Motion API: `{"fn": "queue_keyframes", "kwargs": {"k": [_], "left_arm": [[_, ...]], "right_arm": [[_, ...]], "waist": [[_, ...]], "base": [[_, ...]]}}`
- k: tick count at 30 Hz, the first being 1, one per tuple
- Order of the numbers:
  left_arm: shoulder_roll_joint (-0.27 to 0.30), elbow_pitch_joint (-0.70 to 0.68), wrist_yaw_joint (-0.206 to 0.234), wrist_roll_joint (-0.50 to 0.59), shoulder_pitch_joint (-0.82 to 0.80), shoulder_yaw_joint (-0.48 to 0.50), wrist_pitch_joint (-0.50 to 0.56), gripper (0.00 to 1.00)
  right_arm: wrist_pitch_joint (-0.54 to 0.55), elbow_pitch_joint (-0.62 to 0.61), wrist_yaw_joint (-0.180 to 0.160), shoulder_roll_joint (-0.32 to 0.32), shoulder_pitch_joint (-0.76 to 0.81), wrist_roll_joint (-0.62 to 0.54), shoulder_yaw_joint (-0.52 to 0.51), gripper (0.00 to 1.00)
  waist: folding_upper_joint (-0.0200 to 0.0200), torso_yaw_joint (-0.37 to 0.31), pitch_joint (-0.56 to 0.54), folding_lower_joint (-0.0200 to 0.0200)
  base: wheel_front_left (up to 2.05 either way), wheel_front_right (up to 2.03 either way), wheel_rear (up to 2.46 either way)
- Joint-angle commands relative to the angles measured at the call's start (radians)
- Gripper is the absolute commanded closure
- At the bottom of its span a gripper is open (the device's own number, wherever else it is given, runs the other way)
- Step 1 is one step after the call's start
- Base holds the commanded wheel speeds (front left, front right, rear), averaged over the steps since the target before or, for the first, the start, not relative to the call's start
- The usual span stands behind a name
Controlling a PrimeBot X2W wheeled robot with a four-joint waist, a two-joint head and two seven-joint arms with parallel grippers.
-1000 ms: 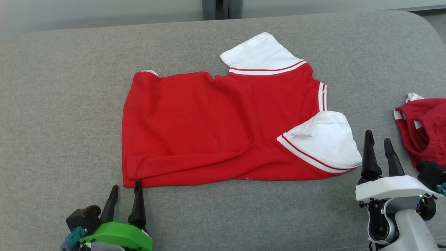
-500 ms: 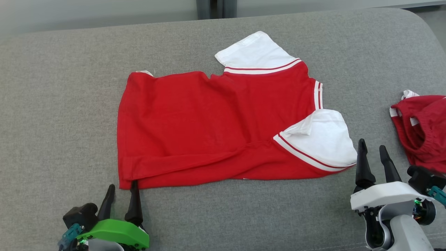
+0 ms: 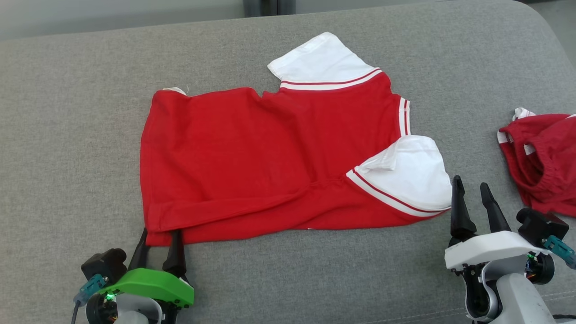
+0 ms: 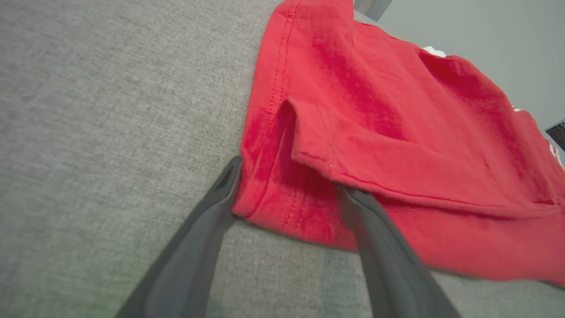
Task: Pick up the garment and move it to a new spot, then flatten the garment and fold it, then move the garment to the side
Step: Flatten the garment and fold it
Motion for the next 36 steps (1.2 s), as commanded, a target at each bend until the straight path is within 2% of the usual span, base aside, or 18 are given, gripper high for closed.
{"fn": "queue_keyframes", "kwargs": {"k": [1, 5, 8, 9, 11, 13, 27, 33, 34, 35, 36], "left_arm": [[-0.003, 0.025, -0.008, -0.012, -0.003, -0.020, 0.011, 0.00], [-0.009, 0.035, -0.010, -0.053, -0.004, -0.059, 0.015, 0.00], [-0.009, 0.035, -0.010, -0.072, -0.006, -0.081, 0.015, 0.27], [-0.009, 0.040, -0.010, -0.084, -0.005, -0.085, 0.015, 0.30], [-0.010, 0.049, -0.010, -0.096, -0.005, -0.102, 0.015, 0.44], [-0.012, 0.057, -0.010, -0.097, -0.007, -0.115, 0.015, 1.00], [-0.004, 0.056, -0.008, -0.083, 0.003, -0.115, 0.013, 1.00], [-0.002, 0.048, -0.007, -0.074, 0.002, -0.109, 0.012, 1.00], [-0.002, 0.047, -0.007, -0.073, -0.001, -0.109, 0.012, 1.00], [-0.002, 0.045, -0.007, -0.072, -0.007, -0.108, 0.012, 1.00], [-0.002, 0.045, -0.007, -0.072, -0.011, -0.107, 0.012, 1.00]], "right_arm": [[-0.002, -0.002, -0.001, -0.003, -0.011, 0.006, 0.001, 0.00], [-0.002, -0.003, -0.001, -0.003, -0.006, -0.012, 0.007, 0.00], [-0.002, 0.000, -0.001, -0.003, -0.002, -0.024, 0.017, 0.00], [-0.002, 0.004, -0.001, -0.003, 0.001, -0.026, 0.021, 0.00], [-0.002, 0.015, -0.001, -0.002, 0.009, -0.033, 0.034, 0.00], [-0.002, 0.027, -0.001, -0.003, 0.017, -0.047, 0.046, 0.00], [-0.002, 0.173, -0.001, -0.002, -0.011, -0.024, 0.072, 0.00], [0.000, 0.220, -0.001, 0.000, -0.028, 0.018, 0.123, 0.00], [0.000, 0.231, -0.001, 0.001, -0.032, 0.024, 0.134, 0.30], [0.001, 0.241, 0.000, 0.002, -0.039, 0.035, 0.149, 1.00], [0.002, 0.250, 0.000, 0.003, -0.043, 0.039, 0.159, 1.00]], "waist": [[0.0000, -0.005, 0.003, 0.0000], [0.0000, -0.010, 0.002, 0.0000], [0.0000, -0.010, 0.001, 0.0000], [0.0000, -0.011, 0.000, 0.0000], [0.0000, -0.012, -0.002, 0.0000], [0.0000, -0.012, -0.004, 0.0000], [0.0000, 0.001, -0.008, 0.0000], [0.0000, 0.008, -0.001, 0.0000], [0.0000, 0.009, 0.003, 0.0000], [0.0000, 0.011, 0.010, 0.0000], [0.0000, 0.012, 0.012, 0.0000]], "base": [[0.00, 0.00, 0.00], [0.00, 0.00, 0.00], [0.00, 0.00, 0.00], [0.00, 0.00, 0.00], [0.00, 0.00, 0.00], [0.00, 0.00, 0.00], [0.00, 0.00, 0.00], [0.00, 0.00, 0.00], [0.00, 0.00, 0.00], [0.00, 0.00, 0.00], [0.00, 0.00, 0.00]]}}
